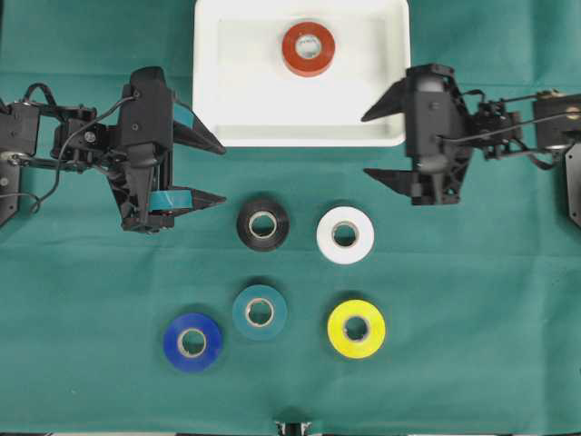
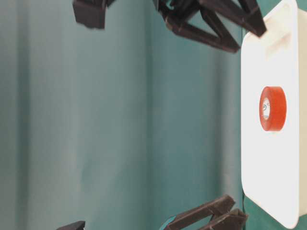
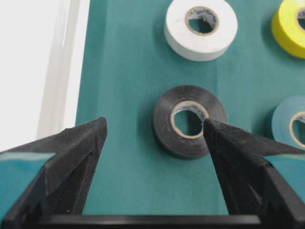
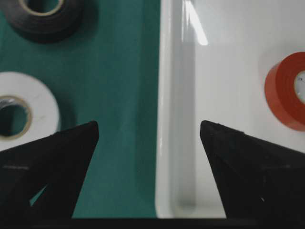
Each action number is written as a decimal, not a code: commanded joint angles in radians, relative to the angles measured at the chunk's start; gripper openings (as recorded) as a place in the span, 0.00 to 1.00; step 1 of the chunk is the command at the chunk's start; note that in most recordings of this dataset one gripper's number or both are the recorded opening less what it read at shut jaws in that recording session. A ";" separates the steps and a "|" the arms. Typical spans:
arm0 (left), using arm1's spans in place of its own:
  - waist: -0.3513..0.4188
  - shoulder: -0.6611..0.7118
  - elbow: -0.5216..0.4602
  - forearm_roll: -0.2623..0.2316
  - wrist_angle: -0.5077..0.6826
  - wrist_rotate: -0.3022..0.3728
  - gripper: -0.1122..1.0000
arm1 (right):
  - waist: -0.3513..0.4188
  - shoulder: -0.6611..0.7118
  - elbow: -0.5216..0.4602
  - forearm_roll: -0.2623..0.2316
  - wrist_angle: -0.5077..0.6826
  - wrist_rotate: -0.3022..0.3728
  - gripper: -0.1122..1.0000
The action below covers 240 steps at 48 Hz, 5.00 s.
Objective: Put the tape alternately from left to right into the white case.
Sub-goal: 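Open the right gripper to release the red roll, withdraw right, then move the left gripper down over the teal tape roll, then close the left gripper on the teal tape roll's rim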
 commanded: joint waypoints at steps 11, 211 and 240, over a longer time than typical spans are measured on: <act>-0.002 -0.008 -0.011 0.000 -0.005 0.000 0.87 | 0.006 -0.146 0.103 0.005 -0.077 0.037 0.74; -0.405 0.517 -0.318 0.000 -0.006 0.003 0.85 | 0.006 -0.144 0.173 0.003 -0.084 0.077 0.74; -0.405 0.551 -0.324 0.002 0.008 0.006 0.37 | 0.006 -0.146 0.195 0.003 -0.086 0.077 0.74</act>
